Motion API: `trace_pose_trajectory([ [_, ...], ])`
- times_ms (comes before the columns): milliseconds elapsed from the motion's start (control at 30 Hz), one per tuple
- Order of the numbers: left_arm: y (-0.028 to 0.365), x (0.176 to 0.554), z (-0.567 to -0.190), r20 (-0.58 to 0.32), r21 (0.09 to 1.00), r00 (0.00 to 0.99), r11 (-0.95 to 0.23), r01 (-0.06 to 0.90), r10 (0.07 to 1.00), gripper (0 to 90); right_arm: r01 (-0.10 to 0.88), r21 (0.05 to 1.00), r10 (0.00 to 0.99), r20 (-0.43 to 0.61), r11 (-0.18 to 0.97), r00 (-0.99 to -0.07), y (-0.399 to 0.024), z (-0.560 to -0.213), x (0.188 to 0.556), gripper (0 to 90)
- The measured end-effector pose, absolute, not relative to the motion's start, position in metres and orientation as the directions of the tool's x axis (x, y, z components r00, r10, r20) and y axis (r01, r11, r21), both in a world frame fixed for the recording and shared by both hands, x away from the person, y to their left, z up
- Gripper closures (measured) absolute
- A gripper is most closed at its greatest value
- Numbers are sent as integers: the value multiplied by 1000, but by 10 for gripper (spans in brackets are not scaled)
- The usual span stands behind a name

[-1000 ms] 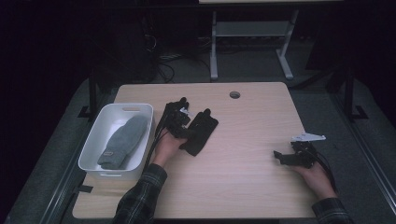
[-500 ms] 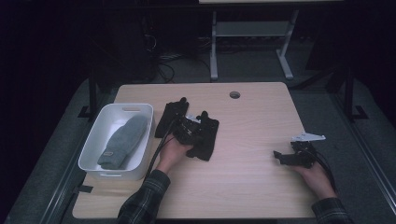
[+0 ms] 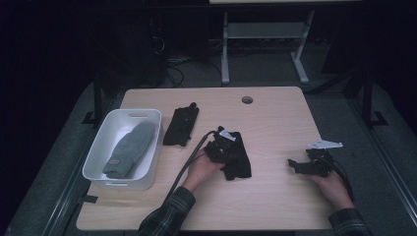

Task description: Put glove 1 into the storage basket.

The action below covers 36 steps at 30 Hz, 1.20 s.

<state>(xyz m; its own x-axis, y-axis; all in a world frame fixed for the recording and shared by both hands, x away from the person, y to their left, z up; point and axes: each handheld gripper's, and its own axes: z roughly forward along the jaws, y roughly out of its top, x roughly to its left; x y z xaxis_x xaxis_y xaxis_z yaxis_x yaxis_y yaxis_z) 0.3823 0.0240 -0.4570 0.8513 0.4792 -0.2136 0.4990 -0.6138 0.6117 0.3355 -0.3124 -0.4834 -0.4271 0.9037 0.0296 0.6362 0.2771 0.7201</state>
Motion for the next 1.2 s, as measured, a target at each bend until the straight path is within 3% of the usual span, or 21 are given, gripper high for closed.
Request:
trace_pose_trajectory([
  [233, 6, 371, -458, -221, 617, 877, -635, 464, 427, 894, 636, 720, 903, 30, 278, -428, -312, -483, 336, 131],
  [467, 19, 369, -442, -200, 638, 876, -620, 457, 439, 885, 634, 720, 901, 29, 281, -432, -312, -483, 335, 136],
  [533, 29, 369, -433, -194, 652, 873, -606, 456, 448, 826, 626, 707, 894, -23, 331, -447, -308, -476, 333, 268],
  [567, 35, 370, -430, -179, 651, 875, -613, 448, 450, 826, 626, 707, 894, -23, 331, -447, -308, -476, 333, 268],
  [633, 53, 371, -422, -167, 657, 866, -602, 454, 471, 743, 606, 730, 879, 15, 317, -477, -302, -466, 332, 472],
  [667, 58, 371, -421, -168, 663, 855, -586, 467, 491, 709, 594, 737, 867, 20, 323, -497, -298, -463, 331, 534],
  [700, 58, 371, -421, -168, 663, 855, -586, 467, 491, 666, 594, 737, 867, 20, 323, -497, -298, -463, 331, 534],
  [733, 70, 372, -418, -144, 659, 850, -591, 465, 507, 636, 574, 746, 839, 36, 338, -542, -286, -458, 329, 673],
  [867, 93, 368, -417, -134, 669, 832, -571, 476, 538, 516, 558, 744, 773, 88, 368, -628, -257, -451, 329, 890],
  [1067, 118, 361, -428, -139, 666, 819, -559, 493, 557, 369, 532, 741, 703, 115, 410, -702, -221, -451, 335, 900],
  [1200, 124, 357, -434, -130, 654, 818, -572, 496, 560, 341, 534, 728, 683, 125, 429, -719, -205, -453, 337, 900],
])
